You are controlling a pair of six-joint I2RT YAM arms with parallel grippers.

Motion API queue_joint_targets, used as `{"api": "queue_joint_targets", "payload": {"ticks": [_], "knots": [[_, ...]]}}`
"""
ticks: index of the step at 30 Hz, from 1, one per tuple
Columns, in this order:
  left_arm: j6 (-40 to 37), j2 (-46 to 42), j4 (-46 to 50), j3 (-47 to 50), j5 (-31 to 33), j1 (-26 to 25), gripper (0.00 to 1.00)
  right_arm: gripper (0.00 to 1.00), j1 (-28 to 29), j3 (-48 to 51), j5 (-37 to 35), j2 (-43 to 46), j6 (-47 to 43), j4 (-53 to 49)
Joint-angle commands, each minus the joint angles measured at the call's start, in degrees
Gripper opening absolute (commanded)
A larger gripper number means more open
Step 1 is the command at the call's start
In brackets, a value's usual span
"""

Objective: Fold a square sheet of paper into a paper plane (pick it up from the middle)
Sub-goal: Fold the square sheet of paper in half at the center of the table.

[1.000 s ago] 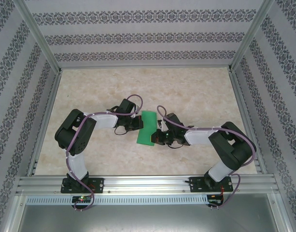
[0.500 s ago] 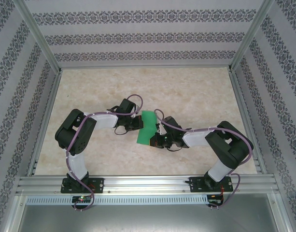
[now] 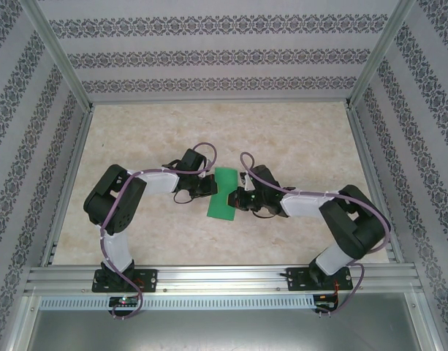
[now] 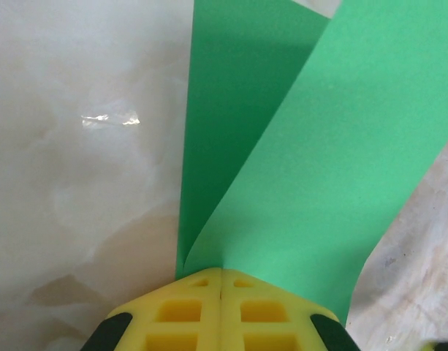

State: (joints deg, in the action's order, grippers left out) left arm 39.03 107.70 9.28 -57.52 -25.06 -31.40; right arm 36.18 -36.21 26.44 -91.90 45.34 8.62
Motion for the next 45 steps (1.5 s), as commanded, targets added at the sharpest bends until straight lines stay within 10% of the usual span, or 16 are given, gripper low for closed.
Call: {"api": "queue_joint_targets", "payload": {"ticks": [1, 45], "knots": [[-1.8, 3.8, 6.2, 0.8, 3.5, -1.2, 0.0, 0.06, 0.6, 1.5, 1.3, -4.1, 1.4, 4.9], [-3.0, 3.7, 7.4, 0.8, 3.8, -1.3, 0.0, 0.07, -7.4, -9.8, 0.4, -8.8, -3.7, -3.9]]}}
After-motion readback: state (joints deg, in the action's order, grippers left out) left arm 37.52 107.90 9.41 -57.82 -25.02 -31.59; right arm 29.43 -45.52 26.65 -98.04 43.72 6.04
